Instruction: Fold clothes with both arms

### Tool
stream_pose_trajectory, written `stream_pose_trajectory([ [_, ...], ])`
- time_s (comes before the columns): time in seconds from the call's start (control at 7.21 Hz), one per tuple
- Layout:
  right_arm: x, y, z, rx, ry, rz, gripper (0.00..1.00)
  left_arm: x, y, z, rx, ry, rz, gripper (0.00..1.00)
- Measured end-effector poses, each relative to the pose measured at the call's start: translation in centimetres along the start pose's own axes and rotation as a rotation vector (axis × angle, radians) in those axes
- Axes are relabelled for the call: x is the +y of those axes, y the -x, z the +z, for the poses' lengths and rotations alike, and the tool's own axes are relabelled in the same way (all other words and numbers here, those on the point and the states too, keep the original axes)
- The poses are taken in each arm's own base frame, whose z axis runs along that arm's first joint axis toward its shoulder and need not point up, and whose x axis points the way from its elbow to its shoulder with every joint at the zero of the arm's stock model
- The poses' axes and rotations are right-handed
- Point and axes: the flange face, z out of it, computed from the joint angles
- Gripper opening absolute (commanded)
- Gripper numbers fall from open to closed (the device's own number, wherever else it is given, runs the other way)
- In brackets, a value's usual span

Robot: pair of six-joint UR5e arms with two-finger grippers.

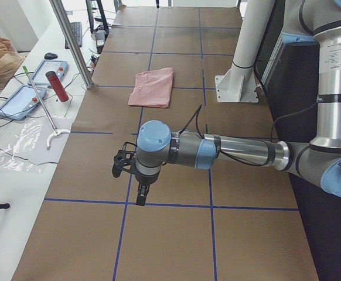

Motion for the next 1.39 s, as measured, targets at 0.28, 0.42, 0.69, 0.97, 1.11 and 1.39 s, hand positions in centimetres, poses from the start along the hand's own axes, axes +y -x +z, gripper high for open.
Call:
stream_pose_trajectory([
  [0.28, 0.1, -0.1, -0.2, 0.022, -0.003, 0.016, 1.0, -0.2, -0.6, -0.1, 0.003, -0.003, 0.021, 1.0],
  [0.42, 0.3, 0.0, -0.6, 0.055, -0.01, 0.015, 1.0, -0.1, -0.6, 0.1, 0.003, 0.001, 0.021, 1.0],
  [0.69, 1.1, -0.4, -0.6, 0.092, -0.008, 0.023, 1.0, 0.2, -0.5, 1.4, 0.009, 0.033, 0.015, 1.0],
  [0.97, 1.5, -0.5, -0.4, 0.087, -0.005, 0.028, 1.0, 0.6, -1.6, 3.6, 0.057, 0.096, 0.007, 1.0],
  [1.11, 1.6, -0.6, -0.3, 0.083, -0.004, 0.029, 1.0, 0.8, -1.8, 4.4, 0.074, 0.118, -0.003, 1.0],
  [1.39, 1.7, -0.6, -0.2, 0.079, -0.002, 0.03, 1.0, 1.0, -1.9, 4.5, 0.074, 0.171, -0.043, 1.0],
])
